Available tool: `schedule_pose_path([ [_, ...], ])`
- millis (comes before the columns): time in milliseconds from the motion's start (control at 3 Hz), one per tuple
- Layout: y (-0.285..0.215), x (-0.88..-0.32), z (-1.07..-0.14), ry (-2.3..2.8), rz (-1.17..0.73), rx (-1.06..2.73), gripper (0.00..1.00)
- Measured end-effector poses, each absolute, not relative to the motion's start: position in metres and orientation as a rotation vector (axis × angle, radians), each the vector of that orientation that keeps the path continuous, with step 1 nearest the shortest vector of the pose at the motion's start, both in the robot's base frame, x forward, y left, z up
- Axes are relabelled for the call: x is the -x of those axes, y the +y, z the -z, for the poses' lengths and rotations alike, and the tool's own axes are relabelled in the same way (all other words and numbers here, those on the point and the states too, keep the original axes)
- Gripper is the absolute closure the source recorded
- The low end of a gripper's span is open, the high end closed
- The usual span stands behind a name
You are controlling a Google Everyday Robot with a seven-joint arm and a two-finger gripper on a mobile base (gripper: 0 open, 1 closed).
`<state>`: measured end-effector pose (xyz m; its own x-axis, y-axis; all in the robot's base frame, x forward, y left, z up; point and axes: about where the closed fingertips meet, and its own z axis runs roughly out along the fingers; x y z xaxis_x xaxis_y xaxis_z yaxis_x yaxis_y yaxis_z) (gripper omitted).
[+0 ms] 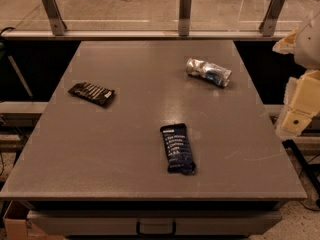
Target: Pick rxbar chocolate
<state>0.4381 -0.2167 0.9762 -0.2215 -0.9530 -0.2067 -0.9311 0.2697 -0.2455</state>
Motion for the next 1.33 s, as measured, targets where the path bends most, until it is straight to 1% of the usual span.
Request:
schedule_pose_path([
  [333, -0.217, -0.438, -0.976, 2.232, 0.099, 1.725, 0.0],
  [667, -0.167, -0.453, -0.969, 2.166, 0.036, 1.774, 0.0],
  [1333, -0.004, -0.497, -0.935, 2.0, -0.149, 1.877, 0.0],
])
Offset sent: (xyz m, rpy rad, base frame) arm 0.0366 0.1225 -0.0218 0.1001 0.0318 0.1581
